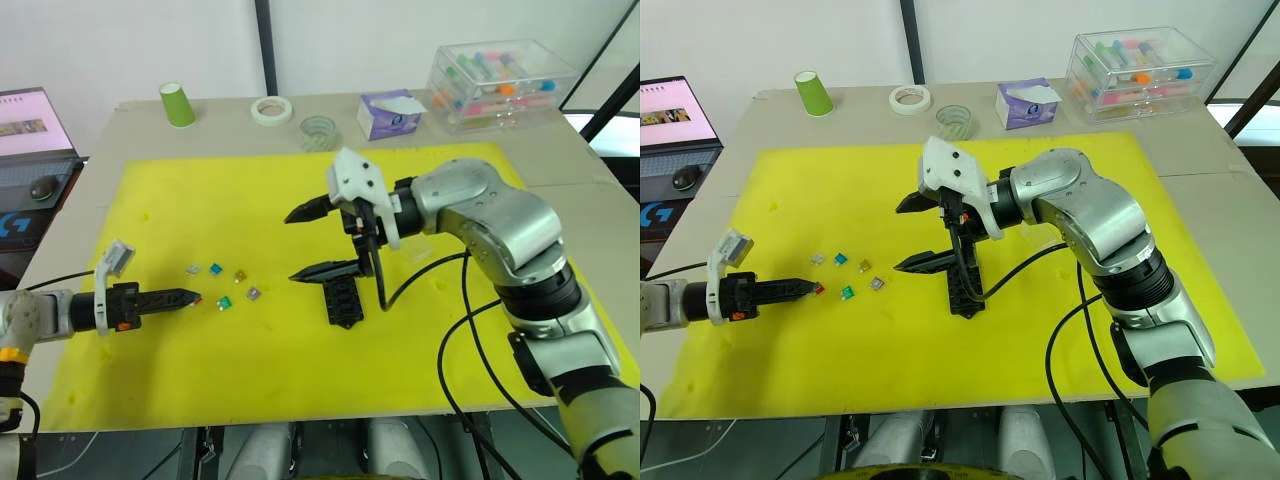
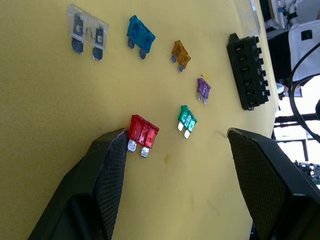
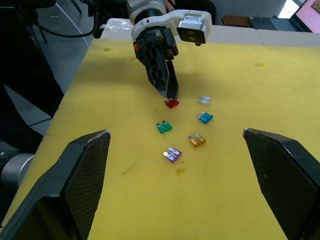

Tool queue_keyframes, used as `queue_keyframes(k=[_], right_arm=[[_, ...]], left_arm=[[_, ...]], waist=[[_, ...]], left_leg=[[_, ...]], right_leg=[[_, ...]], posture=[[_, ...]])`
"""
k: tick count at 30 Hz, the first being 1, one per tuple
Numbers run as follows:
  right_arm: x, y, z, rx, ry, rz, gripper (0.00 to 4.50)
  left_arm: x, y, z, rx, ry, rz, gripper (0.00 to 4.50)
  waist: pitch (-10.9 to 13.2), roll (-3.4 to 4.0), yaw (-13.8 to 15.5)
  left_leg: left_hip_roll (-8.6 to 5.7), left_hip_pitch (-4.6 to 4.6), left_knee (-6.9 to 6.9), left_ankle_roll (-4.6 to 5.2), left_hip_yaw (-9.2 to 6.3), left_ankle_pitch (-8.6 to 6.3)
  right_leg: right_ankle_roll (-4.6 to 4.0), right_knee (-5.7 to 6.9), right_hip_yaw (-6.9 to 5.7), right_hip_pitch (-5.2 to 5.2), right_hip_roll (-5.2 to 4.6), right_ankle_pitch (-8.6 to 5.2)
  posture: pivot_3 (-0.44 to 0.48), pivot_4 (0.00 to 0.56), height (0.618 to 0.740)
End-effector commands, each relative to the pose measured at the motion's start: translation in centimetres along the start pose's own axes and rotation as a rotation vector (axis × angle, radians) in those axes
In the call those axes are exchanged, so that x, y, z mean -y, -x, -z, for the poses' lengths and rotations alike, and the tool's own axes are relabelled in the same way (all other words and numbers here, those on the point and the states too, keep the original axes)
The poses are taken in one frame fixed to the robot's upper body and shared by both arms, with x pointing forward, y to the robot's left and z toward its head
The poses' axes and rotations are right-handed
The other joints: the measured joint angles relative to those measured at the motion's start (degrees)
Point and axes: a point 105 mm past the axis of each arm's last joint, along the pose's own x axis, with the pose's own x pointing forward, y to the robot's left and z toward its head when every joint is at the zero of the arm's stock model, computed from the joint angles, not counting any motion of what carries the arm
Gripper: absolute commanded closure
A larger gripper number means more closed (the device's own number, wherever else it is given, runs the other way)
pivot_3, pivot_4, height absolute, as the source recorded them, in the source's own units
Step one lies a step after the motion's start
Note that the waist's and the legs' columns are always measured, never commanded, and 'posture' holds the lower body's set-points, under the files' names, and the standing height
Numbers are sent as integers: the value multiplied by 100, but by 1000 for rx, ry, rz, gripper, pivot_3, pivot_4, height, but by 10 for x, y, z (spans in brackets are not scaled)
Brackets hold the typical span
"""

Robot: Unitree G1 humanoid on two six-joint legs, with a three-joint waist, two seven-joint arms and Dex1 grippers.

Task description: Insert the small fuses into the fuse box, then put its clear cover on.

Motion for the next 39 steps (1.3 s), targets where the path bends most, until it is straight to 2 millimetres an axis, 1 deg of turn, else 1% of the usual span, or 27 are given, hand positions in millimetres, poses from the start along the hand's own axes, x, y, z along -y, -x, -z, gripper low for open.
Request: queue_keyframes(k=[1,3,6,9,17,20,22,36,38,39], right_arm=[[-4,0,-12,19,60,-1,0],[-4,0,-11,19,59,0,0],[-4,0,-11,18,58,0,0],[-4,0,-11,19,57,1,0],[-4,-1,-12,22,57,-1,0],[-5,-1,-11,19,58,-6,0],[-5,-1,-11,13,60,-10,0],[-4,-1,-10,7,65,-9,0],[-4,-1,-10,7,65,-10,0],[-4,-1,-10,7,64,-10,0]], left_arm=[[-4,-2,8,-24,21,-1,1187],[-6,0,9,-22,27,-11,1187],[-11,2,9,-14,35,-28,1765],[-15,3,10,-10,36,-47,2802],[-24,8,9,15,47,-76,2802],[-27,10,9,26,50,-92,3359],[-29,11,10,25,51,-100,4013],[-30,7,14,28,40,-91,4013],[-30,7,13,29,36,-89,4396],[-30,7,13,29,33,-86,4491]], waist=[[0,0,2],[0,0,2],[0,0,-4],[0,0,-7],[0,0,-8],[0,0,-10],[0,0,-16],[-1,1,-18],[-1,1,-17],[-1,1,-17]], left_leg=[[0,0,0,0,0,0],[0,0,0,0,0,0],[0,0,0,0,0,0],[0,0,0,0,0,0],[0,0,-1,0,0,0],[0,0,-1,0,0,0],[0,0,-1,0,0,0],[1,0,-1,0,0,0],[1,0,-1,0,0,0],[1,0,-1,0,0,0]], right_leg=[[0,0,0,0,0,0],[0,0,0,0,0,0],[0,0,0,0,0,0],[0,0,0,-1,0,0],[0,1,0,-2,1,0],[0,1,0,-2,1,0],[0,2,0,-3,1,0],[0,3,0,-3,1,0],[0,3,0,-2,1,0],[0,3,0,-2,1,0]], posture=[[0,150,740],[0,150,740],[0,150,740],[0,150,740],[0,150,740],[0,150,740],[0,150,740],[0,150,740],[0,150,740],[0,150,740]])
